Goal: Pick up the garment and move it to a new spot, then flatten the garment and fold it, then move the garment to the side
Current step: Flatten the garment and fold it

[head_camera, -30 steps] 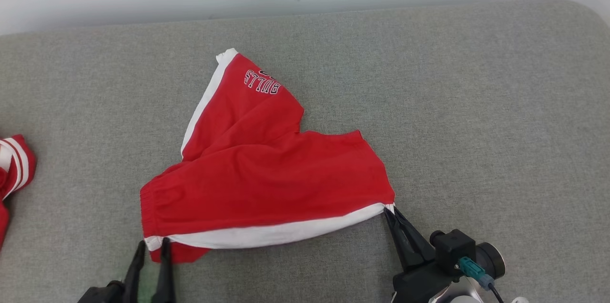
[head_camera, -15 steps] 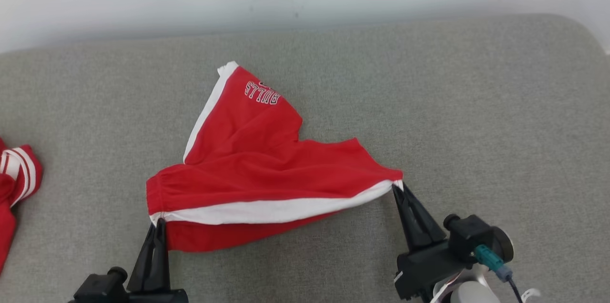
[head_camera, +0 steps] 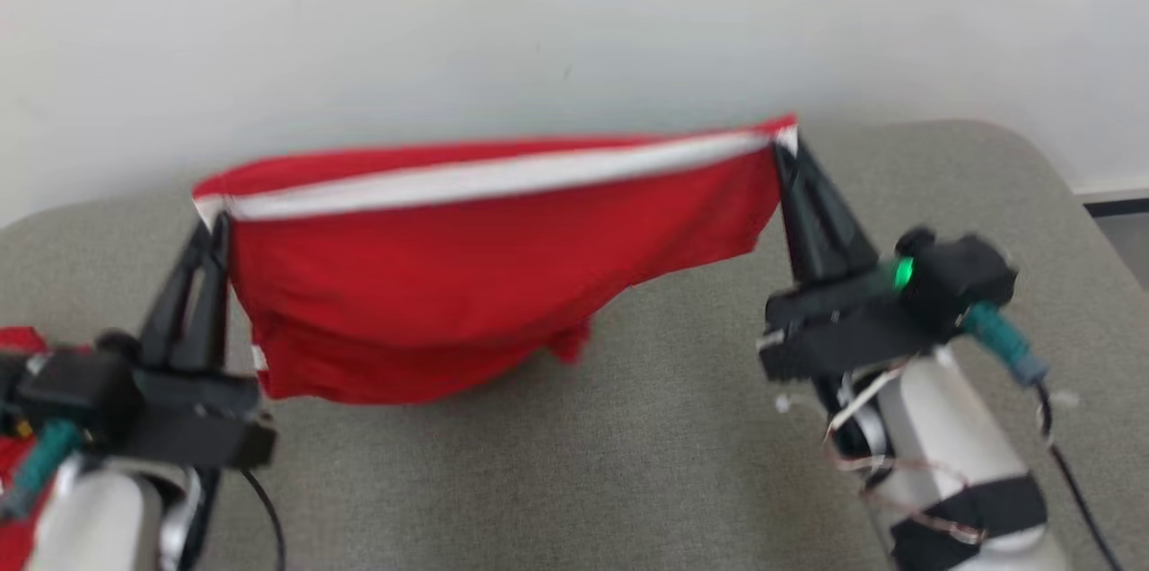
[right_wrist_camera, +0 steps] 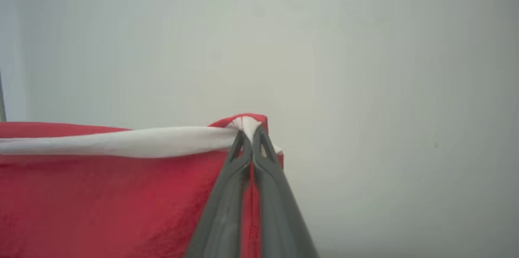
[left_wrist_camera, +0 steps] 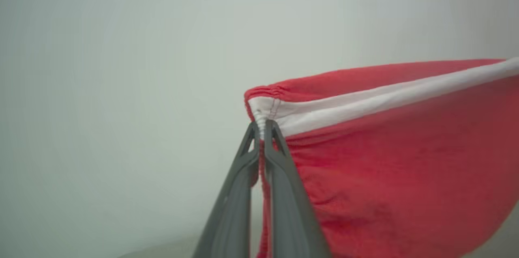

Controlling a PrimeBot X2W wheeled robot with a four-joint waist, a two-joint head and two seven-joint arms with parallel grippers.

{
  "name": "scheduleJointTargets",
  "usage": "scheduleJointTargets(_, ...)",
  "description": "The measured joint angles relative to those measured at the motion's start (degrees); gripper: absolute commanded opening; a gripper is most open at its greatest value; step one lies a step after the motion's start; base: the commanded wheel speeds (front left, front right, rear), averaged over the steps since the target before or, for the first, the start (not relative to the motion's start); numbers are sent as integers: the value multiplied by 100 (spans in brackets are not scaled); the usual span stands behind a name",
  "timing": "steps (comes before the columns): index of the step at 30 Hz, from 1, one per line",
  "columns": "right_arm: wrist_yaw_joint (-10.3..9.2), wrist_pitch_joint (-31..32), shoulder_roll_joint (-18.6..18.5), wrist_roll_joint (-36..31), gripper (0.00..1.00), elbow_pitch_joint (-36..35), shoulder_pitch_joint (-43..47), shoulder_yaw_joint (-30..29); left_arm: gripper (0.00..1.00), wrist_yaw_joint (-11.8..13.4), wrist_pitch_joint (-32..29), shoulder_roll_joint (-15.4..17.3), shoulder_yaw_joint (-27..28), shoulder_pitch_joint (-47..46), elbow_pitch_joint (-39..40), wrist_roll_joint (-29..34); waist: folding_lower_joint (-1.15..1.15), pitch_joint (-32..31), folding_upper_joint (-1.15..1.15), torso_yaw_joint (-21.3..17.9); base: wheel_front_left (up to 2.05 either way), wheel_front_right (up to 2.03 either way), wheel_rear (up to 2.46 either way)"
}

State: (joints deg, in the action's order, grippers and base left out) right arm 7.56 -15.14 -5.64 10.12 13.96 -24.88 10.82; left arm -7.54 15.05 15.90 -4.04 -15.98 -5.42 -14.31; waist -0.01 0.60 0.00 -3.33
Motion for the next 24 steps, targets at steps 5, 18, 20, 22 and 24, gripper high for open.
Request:
scheduleJointTargets(5, 0, 1, -174, 30, 0, 309, -939, -75, 0, -2, 2, 662, -218, -1004, -499, -83, 0, -227, 0, -76, 0, 0, 0)
scheduleJointTargets(18, 0, 0, -632, -360, 0, 1668, -3442, 302, 0, -2, -202, 1229, -1402, -3669, -1780, -293, 2, 287, 0, -85, 0, 0, 0)
scheduleJointTargets(20, 0, 0, -703, -438, 0, 1820, -3801, 343, 0, -2, -209, 1232, -1575, -4078, -1937, -324, 1, 482, 0, -61, 0, 0, 0)
scheduleJointTargets(22, 0, 0, -762, -559, 0, 1951, -4122, 358, 0, -2, -202, 1237, -1725, -4463, -2115, -328, 2, 705, 0, -35, 0, 0, 0)
scheduleJointTargets(24, 0, 0, -816, -795, 0, 2135, -4621, 318, 0, -2, -154, 1236, -1802, -5005, -2408, -331, 2, 1060, 0, 4, 0, 0, 0)
